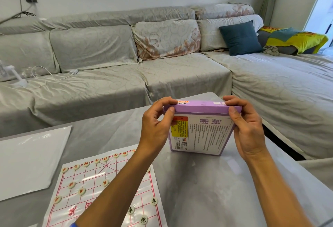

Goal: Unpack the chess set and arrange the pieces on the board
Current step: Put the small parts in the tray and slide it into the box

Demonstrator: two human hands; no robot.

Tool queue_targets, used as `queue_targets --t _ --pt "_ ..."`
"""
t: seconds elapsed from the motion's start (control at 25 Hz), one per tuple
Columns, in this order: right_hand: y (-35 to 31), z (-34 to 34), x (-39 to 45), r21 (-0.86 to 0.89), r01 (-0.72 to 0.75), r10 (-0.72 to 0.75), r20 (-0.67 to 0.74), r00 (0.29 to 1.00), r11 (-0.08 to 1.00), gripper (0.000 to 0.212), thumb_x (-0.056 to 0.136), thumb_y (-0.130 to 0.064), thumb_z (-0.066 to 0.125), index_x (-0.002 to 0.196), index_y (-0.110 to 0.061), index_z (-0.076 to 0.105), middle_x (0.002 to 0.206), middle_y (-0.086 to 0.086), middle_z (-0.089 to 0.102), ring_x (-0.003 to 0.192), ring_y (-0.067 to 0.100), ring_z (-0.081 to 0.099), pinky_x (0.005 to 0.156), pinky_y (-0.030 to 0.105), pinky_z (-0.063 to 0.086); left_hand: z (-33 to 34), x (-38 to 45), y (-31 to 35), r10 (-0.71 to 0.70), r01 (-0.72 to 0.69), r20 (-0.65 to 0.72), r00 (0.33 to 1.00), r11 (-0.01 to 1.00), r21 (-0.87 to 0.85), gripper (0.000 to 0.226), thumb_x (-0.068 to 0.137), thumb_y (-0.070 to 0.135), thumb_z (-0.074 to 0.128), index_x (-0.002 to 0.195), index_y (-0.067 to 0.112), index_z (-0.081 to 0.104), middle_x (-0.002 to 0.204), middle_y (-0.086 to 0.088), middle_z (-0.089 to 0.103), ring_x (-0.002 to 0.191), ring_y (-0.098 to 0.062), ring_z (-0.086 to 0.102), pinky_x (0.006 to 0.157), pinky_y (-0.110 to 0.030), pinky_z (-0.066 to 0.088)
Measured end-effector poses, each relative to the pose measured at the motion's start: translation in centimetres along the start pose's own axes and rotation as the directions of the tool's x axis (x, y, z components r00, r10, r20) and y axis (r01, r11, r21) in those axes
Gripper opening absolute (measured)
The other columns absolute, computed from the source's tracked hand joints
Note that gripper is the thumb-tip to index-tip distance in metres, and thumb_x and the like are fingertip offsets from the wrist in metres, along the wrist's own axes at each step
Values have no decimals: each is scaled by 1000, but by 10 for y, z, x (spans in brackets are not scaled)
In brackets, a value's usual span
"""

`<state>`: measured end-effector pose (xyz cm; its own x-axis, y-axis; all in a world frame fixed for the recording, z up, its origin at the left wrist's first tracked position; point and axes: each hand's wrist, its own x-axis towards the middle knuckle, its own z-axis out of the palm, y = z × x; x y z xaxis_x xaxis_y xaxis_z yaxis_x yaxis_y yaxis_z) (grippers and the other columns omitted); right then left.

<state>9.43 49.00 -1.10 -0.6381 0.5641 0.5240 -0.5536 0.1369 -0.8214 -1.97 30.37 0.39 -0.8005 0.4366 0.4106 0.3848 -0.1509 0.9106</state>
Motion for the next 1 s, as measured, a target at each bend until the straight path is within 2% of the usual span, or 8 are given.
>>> queue_targets --t 0.12,0.24,0.36,0.4,0.48,0.6,0.84,1.0 --pt "2 -3 1 25 3 -4 18 1000 1000 20 79 -44 71 89 -28 69 120 2 61 122 21 51 99 39 42 -1 0 -1 -20 21 8 1000 999 -35 15 96 16 54 106 20 65 114 0 66 104 -18 65 76 -30 59" --pt "1 -6 0 12 12 -13 45 999 1000 22 77 -45 73 88 -25 69 119 4 61 121 21 52 97 36 44 -1 -4 -2 27 -29 51 998 999 39 14 93 14 58 102 25 61 118 2 62 107 -8 61 75 -21 56" --pt "1 -9 -1 -189 76 -67 57 996 979 22 84 -37 66 91 -16 64 119 3 60 117 20 55 94 45 47 1 -6 -1 71 -76 62 996 994 73 17 93 15 57 100 30 59 115 3 61 108 -5 59 75 -20 56" --pt "1 -10 -2 -289 117 -101 71 992 950 22 86 -36 63 94 -15 62 121 1 58 115 18 56 90 44 51 1 -6 -1 83 -88 63 995 993 77 17 93 15 56 100 31 59 113 2 61 107 -5 59 74 -19 55" --pt "-2 -11 -5 -447 212 -181 113 977 869 21 88 -36 62 98 -18 60 123 -3 56 114 14 55 84 28 54 0 -6 -2 89 -96 74 993 992 87 16 93 18 55 100 32 59 111 1 62 107 -7 59 72 -16 54" --pt "-6 -11 -10 -573 284 -246 146 958 768 22 83 -27 66 98 -12 61 121 -1 57 114 8 53 85 11 47 -2 -6 -4 73 -81 82 994 991 102 15 93 19 55 100 31 58 110 3 62 107 -7 60 71 -16 53" --pt "-7 -5 -13 -779 239 -319 53 946 580 21 80 -26 72 95 -12 66 119 -3 61 108 20 51 88 14 38 1 -5 -4 37 -45 81 996 994 101 20 92 11 58 100 29 56 111 2 61 108 -6 59 73 -16 54" --pt "-14 2 -31 -840 206 -256 83 963 501 42 79 -24 75 118 -19 61 121 -3 52 106 16 46 85 18 37 -8 -11 -4 -70 65 70 995 995 74 52 85 5 68 118 40 48 115 13 58 111 1 54 75 -13 53"
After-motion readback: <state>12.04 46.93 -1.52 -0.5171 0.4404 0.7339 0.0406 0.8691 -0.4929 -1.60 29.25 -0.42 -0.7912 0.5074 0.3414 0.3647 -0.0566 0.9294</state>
